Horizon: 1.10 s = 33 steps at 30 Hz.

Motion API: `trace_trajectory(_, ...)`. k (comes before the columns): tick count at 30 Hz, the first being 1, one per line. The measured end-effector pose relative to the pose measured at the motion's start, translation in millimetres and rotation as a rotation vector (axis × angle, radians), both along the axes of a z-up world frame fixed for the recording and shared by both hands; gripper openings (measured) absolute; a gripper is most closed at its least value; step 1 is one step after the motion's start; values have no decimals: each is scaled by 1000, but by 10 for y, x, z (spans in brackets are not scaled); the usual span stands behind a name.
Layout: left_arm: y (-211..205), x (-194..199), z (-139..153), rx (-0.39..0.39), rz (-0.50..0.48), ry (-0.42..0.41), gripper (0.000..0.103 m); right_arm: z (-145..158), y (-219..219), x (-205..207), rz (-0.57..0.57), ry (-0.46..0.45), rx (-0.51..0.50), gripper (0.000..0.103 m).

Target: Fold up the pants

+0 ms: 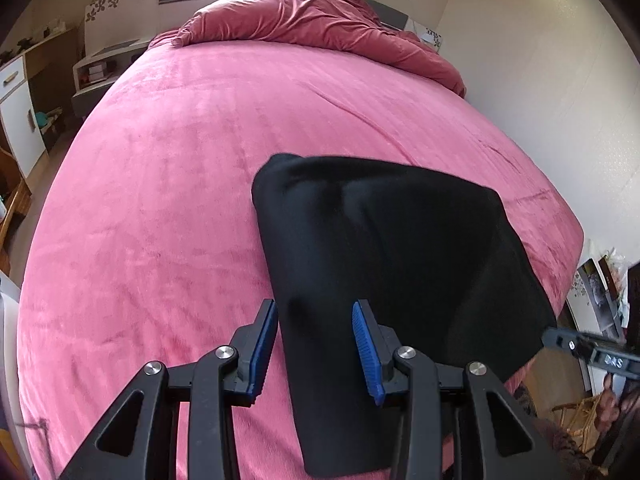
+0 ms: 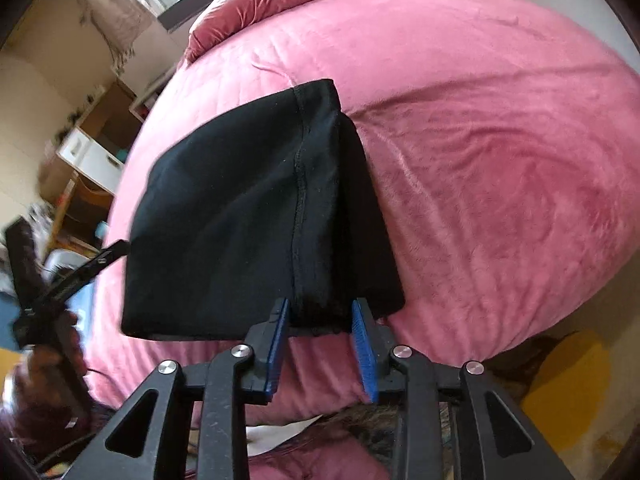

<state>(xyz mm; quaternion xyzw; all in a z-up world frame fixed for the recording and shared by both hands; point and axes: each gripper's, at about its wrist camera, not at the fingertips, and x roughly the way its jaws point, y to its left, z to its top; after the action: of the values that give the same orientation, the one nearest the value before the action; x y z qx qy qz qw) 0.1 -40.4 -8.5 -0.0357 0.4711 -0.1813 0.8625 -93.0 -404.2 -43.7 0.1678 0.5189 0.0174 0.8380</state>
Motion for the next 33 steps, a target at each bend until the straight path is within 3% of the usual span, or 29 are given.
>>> trace_trajectory(2,-18,-61,-26,3,-13,0,39,27,31,-6,4,-8,-30,12)
trace_trajectory(3,-27,-94,-31,9,-18,-5,39,71,34,-33,10,-19,-45,11)
trace_trajectory(5,-63,-151,-69,19,-41,2,39,120,51,-78,25,-24,-75,10)
trace_trajectory(10,-125,-173,-144,58,-59,-1,40,-138,29,-41,24,41,-97,9)
trace_trajectory(16,-58,-78,-264,22,-32,64,48,-276,-32,-14,9,68,-93,9)
trace_trajectory(25,-37,-179,-131,24,-15,-1,48,-98,80,-70,41,44,-124,14)
trace_trajectory(29,-46,-224,-59,36,-19,-30,48,131,124,-81,47,-11,-214,22)
trace_trajectory(33,-20,-275,16,36,-12,-50,48,318,186,17,63,-75,-192,26)
